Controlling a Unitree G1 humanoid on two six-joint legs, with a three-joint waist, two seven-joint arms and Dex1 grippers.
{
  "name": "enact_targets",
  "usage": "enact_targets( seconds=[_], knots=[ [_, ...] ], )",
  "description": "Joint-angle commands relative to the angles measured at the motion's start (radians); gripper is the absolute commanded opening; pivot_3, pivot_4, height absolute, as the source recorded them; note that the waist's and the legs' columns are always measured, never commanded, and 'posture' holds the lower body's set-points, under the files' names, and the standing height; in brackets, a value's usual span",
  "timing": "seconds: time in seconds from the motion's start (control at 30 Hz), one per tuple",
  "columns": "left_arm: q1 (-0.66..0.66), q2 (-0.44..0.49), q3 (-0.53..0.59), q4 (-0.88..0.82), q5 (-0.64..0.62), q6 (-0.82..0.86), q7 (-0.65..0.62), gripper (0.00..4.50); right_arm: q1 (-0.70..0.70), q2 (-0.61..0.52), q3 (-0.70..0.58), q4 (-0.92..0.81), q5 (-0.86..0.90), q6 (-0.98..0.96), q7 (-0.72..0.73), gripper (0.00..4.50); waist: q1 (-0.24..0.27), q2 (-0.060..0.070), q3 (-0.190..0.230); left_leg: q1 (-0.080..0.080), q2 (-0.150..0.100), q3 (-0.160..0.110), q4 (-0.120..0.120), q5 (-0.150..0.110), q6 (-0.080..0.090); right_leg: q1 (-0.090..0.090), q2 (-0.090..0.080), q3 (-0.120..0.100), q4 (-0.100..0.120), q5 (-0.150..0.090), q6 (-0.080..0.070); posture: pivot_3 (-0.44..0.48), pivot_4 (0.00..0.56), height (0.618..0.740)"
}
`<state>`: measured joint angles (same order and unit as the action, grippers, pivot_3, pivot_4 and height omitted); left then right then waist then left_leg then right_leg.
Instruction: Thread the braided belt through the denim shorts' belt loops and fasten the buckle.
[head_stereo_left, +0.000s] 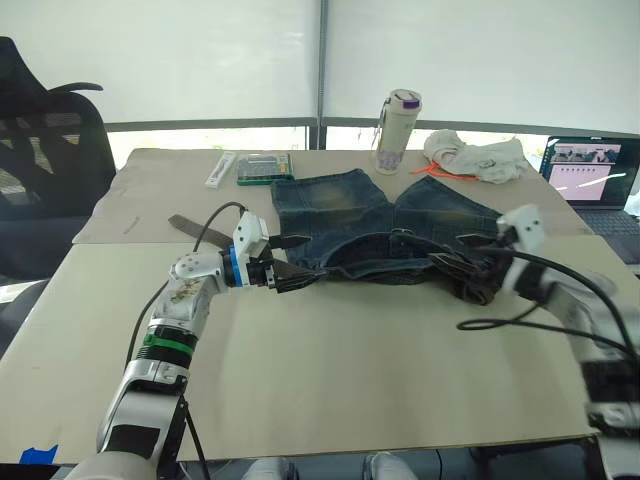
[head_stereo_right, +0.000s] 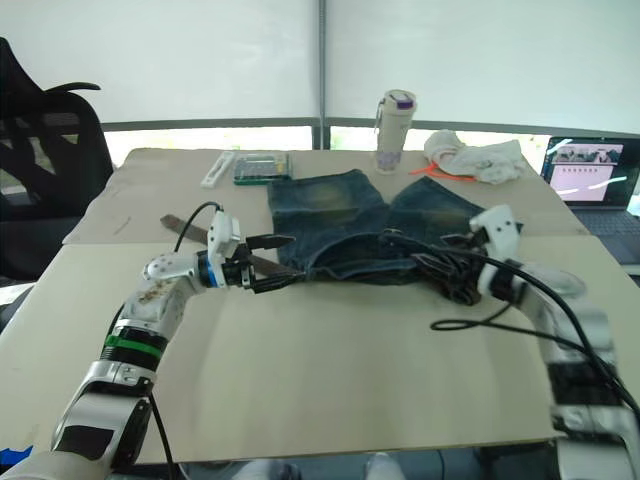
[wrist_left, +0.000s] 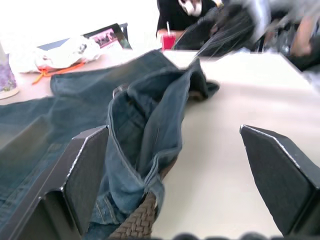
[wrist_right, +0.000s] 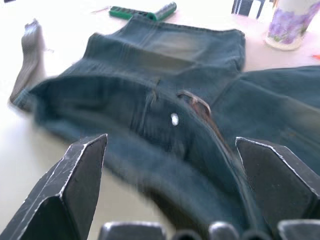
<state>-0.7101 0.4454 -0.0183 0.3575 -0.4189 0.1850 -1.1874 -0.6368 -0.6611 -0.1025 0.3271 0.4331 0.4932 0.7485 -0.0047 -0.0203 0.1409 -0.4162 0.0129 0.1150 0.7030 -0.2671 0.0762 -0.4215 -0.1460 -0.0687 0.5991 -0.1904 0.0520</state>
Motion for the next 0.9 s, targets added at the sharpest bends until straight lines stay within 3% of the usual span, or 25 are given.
enact_targets(
  seconds=[0.03, 0.13, 0.2, 0.27, 0.4, 0.47, 0.6, 0.9],
  knots=[
    [0.005, 0.019, 0.039, -0.137, -0.078, 0.134, 0.032, 4.43, -0.169, 0.058, -0.023, 0.260, -0.050, -0.033, -0.070, 4.50, 0.002, 0.001, 0.000, 0.000, 0.000, 0.000, 0.001, 0.000, 0.000, 0.000, 0.000, 0.000, 0.000, 0.000, 0.000, 0.000, 0.150, 0.737],
    [0.031, 0.037, 0.047, -0.201, -0.077, 0.169, 0.059, 4.43, -0.289, 0.099, -0.029, 0.459, -0.041, 0.075, -0.047, 4.50, 0.002, 0.001, 0.001, -0.001, -0.001, 0.001, 0.001, 0.000, 0.000, 0.000, 0.000, 0.000, 0.005, 0.000, 0.001, 0.000, 0.150, 0.737],
    [0.049, 0.046, 0.059, -0.229, -0.079, 0.189, 0.075, 4.43, -0.300, 0.077, 0.040, 0.489, -0.042, 0.201, 0.113, 4.50, 0.001, 0.001, 0.001, -0.001, 0.000, 0.001, 0.001, 0.001, -0.001, 0.000, 0.001, 0.000, 0.006, 0.000, 0.001, 0.000, 0.150, 0.737],
    [0.070, 0.057, 0.068, -0.255, -0.080, 0.208, 0.088, 4.43, -0.252, 0.026, 0.144, 0.405, -0.049, 0.282, 0.311, 4.50, 0.002, 0.001, 0.001, -0.001, 0.000, 0.000, 0.000, 0.001, -0.001, 0.000, 0.001, -0.002, 0.006, -0.001, 0.001, 0.000, 0.150, 0.737],
    [0.121, 0.080, 0.063, -0.316, -0.083, 0.229, 0.089, 4.43, -0.102, -0.090, 0.316, 0.166, -0.093, 0.311, 0.514, 4.50, -0.003, 0.002, 0.001, -0.001, 0.000, 0.000, 0.000, 0.001, -0.001, 0.000, 0.001, -0.001, 0.005, -0.001, 0.002, 0.000, 0.150, 0.737],
    [0.134, 0.084, 0.056, -0.330, -0.078, 0.234, 0.087, 4.43, -0.034, -0.128, 0.369, 0.085, -0.144, 0.258, 0.524, 4.50, -0.007, 0.002, 0.001, -0.001, 0.000, 0.000, 0.000, 0.000, -0.001, 0.000, 0.001, -0.001, 0.006, -0.001, 0.002, 0.000, 0.150, 0.737],
    [0.124, 0.085, 0.042, -0.327, -0.064, 0.231, 0.088, 4.43, -0.009, -0.134, 0.358, 0.060, -0.213, 0.159, 0.466, 4.50, -0.008, 0.001, 0.000, 0.002, 0.000, 0.000, 0.002, 0.000, -0.002, 0.001, 0.001, -0.001, 0.008, -0.001, 0.002, 0.000, 0.150, 0.737],
    [0.109, 0.103, 0.019, -0.332, -0.056, 0.234, 0.059, 4.43, -0.058, -0.257, 0.170, -0.043, -0.154, 0.104, 0.513, 4.50, 0.000, 0.003, 0.002, 0.001, 0.000, 0.000, 0.002, 0.001, -0.003, -0.001, 0.000, 0.000, 0.010, -0.001, 0.000, 0.000, 0.150, 0.737]
  ],
)
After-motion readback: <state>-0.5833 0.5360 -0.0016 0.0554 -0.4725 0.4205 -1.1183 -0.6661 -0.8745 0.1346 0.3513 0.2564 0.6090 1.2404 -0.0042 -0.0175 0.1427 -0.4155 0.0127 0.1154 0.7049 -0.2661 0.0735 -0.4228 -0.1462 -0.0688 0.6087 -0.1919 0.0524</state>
